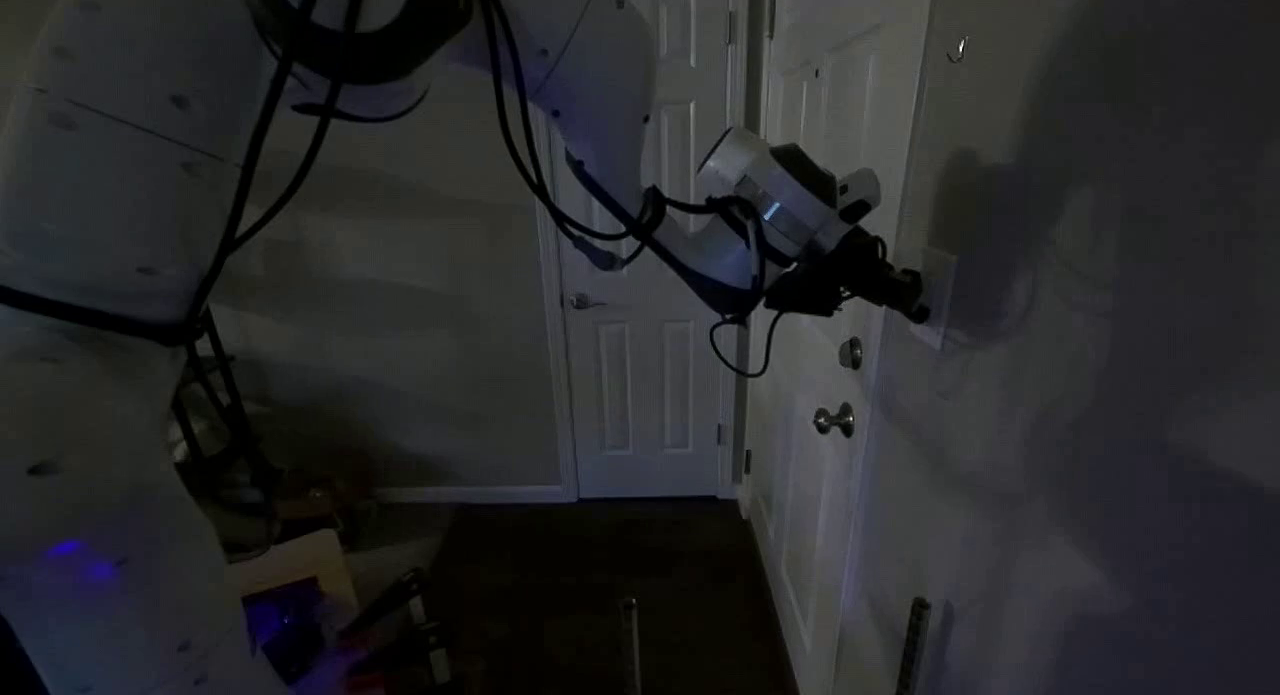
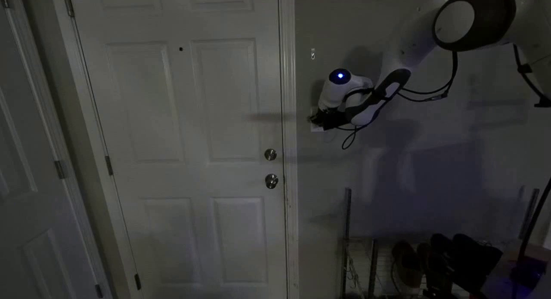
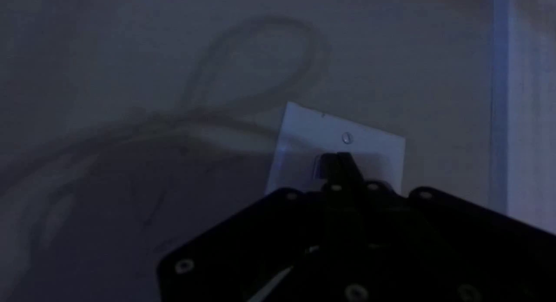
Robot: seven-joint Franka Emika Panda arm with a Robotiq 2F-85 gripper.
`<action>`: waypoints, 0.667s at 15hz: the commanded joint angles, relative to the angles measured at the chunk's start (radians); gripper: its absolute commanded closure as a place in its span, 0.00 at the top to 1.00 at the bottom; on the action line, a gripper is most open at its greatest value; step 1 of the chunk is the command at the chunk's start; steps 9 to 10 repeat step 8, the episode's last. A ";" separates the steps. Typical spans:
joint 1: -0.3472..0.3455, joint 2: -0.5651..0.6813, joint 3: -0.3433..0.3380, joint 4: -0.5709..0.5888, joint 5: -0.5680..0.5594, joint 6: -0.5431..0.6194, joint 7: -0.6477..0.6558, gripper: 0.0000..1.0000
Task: Switch the light off
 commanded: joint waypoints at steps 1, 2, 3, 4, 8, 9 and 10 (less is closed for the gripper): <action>-0.029 0.036 0.021 0.017 0.074 -0.021 -0.030 0.04; -0.031 0.040 0.023 0.017 0.089 -0.022 -0.030 0.04; -0.034 0.042 0.026 0.016 0.102 -0.019 -0.031 0.04; -0.032 0.046 0.023 0.020 0.106 -0.014 -0.016 0.04; -0.043 0.055 0.033 0.015 0.137 -0.008 -0.032 0.03; -0.043 0.055 0.033 0.015 0.137 -0.008 -0.032 0.03; -0.043 0.055 0.033 0.015 0.137 -0.008 -0.032 0.03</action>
